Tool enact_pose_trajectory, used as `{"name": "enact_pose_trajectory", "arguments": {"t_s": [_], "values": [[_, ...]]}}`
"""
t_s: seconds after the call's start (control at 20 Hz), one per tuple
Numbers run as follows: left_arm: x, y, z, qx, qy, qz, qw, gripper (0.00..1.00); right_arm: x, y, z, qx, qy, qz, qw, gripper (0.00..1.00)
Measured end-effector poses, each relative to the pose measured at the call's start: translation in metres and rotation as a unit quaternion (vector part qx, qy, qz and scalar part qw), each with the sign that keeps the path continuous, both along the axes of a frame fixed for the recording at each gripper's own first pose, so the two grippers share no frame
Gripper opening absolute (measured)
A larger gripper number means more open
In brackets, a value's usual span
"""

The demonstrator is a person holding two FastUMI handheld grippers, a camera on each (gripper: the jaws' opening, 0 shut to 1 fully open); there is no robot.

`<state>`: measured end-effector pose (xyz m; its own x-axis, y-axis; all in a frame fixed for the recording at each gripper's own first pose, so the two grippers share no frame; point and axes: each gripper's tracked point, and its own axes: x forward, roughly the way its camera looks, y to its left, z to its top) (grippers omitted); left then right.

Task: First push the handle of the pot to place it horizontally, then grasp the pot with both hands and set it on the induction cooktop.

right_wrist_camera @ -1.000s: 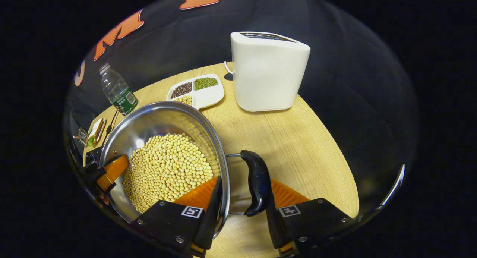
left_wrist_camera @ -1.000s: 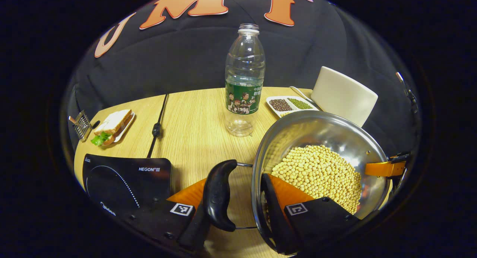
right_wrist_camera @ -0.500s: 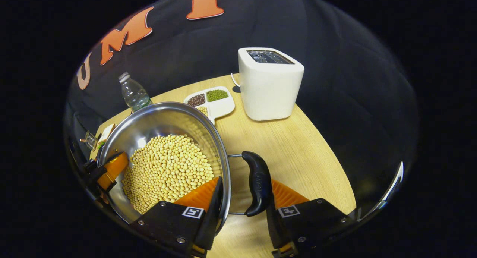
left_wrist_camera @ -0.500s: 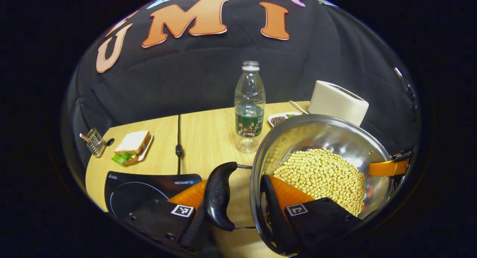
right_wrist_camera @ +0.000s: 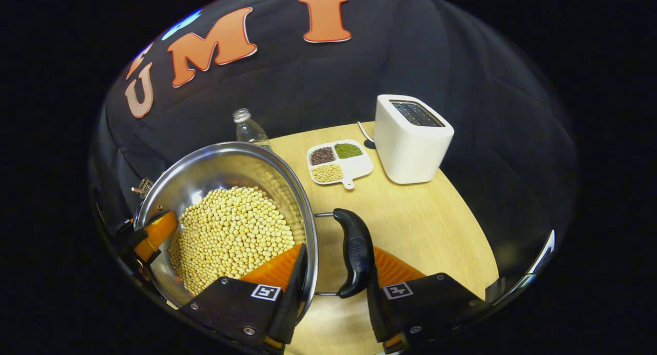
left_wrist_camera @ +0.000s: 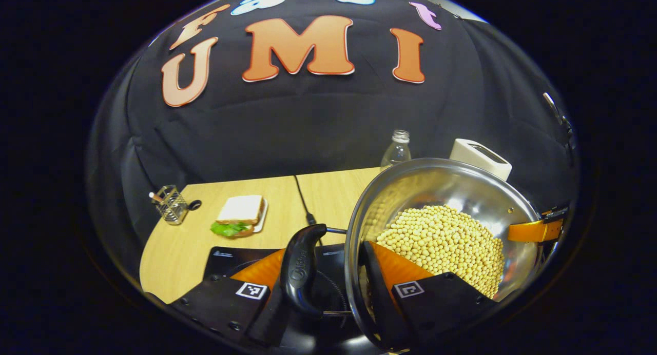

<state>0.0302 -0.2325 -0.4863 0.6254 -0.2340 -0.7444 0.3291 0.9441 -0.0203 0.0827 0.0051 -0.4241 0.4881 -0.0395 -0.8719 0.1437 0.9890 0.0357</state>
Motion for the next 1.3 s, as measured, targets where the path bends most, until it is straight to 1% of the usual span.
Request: {"name": "enact_pose_trajectory", "arguments": {"t_s": [0.05,0.1,0.25,0.3,0.6,0.65,0.8,0.85,1.0,1.2,1.3], "values": [[0.003,0.014,0.007,0.003,-0.005,0.007,1.0,0.75,0.004,0.014,0.003,0.003,-0.005,0.005,1.0,0.58],[0.003,0.028,0.014,0.005,-0.01,0.014,1.0,0.72,0.005,0.021,0.007,0.006,-0.01,0.013,1.0,0.58],[0.001,0.07,0.033,0.009,-0.018,0.038,0.999,0.72,0.004,0.062,0.028,0.01,-0.023,0.032,0.999,0.58],[0.001,0.084,0.038,0.011,-0.02,0.046,0.999,0.75,0.005,0.073,0.031,0.011,-0.027,0.04,0.999,0.58],[-0.003,0.149,0.047,0.019,-0.023,0.084,0.996,0.75,0.011,0.132,0.039,0.013,-0.05,0.069,0.996,0.58],[0.0,0.154,0.047,0.021,-0.023,0.089,0.996,0.72,0.012,0.139,0.04,0.014,-0.053,0.071,0.996,0.58],[-0.001,0.171,0.055,0.022,-0.023,0.097,0.995,0.75,0.018,0.153,0.04,0.015,-0.058,0.072,0.996,0.58],[-0.001,0.177,0.052,0.019,-0.024,0.099,0.995,0.75,0.017,0.147,0.038,0.015,-0.061,0.068,0.996,0.58],[0.003,0.194,0.034,0.019,-0.016,0.107,0.994,0.75,0.019,0.15,0.038,0.01,-0.067,0.073,0.995,0.58],[0.006,0.207,0.024,0.026,-0.012,0.115,0.993,0.75,0.023,0.159,0.025,0.016,-0.06,0.075,0.995,0.58],[0.007,0.21,0.013,0.019,-0.007,0.122,0.992,0.75,0.024,0.163,0.017,0.017,-0.051,0.072,0.996,0.58]]}}
